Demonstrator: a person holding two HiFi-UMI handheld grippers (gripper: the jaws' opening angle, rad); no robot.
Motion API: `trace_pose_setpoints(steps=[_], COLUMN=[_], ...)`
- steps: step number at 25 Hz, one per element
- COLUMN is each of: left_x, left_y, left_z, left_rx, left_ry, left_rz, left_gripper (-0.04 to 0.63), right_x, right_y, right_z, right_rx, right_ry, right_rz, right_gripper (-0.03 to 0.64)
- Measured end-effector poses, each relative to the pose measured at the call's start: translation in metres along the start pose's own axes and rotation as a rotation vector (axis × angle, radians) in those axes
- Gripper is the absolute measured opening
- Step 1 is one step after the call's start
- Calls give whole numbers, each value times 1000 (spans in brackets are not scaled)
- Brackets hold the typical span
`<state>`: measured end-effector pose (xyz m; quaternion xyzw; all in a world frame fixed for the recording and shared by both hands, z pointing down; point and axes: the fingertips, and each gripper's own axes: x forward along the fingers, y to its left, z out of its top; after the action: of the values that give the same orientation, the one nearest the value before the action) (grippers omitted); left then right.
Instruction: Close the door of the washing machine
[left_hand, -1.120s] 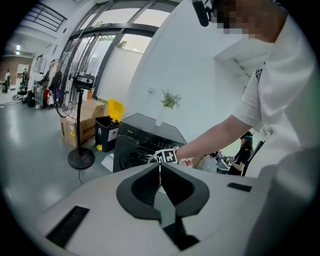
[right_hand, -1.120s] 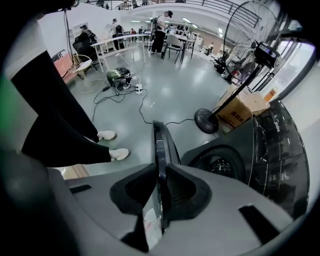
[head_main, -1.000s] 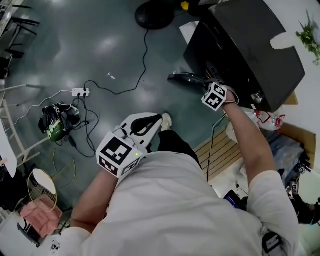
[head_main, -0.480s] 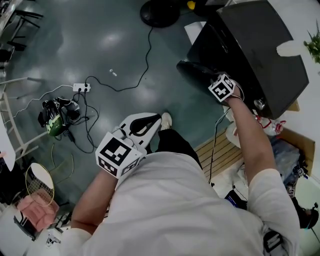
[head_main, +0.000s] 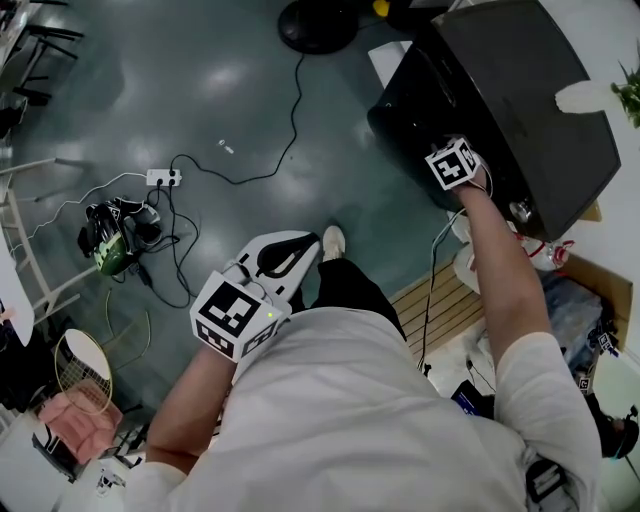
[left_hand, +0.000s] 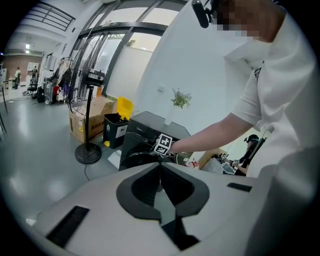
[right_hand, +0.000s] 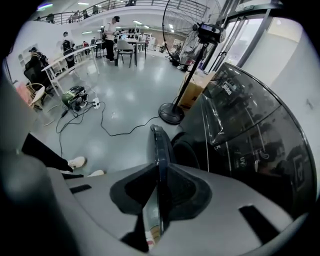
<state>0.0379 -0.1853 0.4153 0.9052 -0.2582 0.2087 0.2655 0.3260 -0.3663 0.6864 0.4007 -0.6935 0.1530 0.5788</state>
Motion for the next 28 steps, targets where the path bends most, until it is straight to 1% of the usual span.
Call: trace_pose_setpoints(steps=[3, 11, 15, 28], left_x=[4, 13, 15, 18], left_y=[2, 6, 10, 15], left_z=[0, -1, 0, 1], left_rx=[0, -2, -9, -3], left_ry=[5, 15, 17, 28], left_rz=[-1, -1, -1, -16], left_gripper=[20, 20, 20, 20], right_x=[4, 11, 11, 12], right_y=[-16, -51, -55, -57], right_z=[0, -5, -5, -5], right_rx=[53, 140, 165, 196], right_ry=[-3, 5, 5, 7], right_rz=[-36, -134, -154, -153], right_gripper=[77, 76, 80, 86])
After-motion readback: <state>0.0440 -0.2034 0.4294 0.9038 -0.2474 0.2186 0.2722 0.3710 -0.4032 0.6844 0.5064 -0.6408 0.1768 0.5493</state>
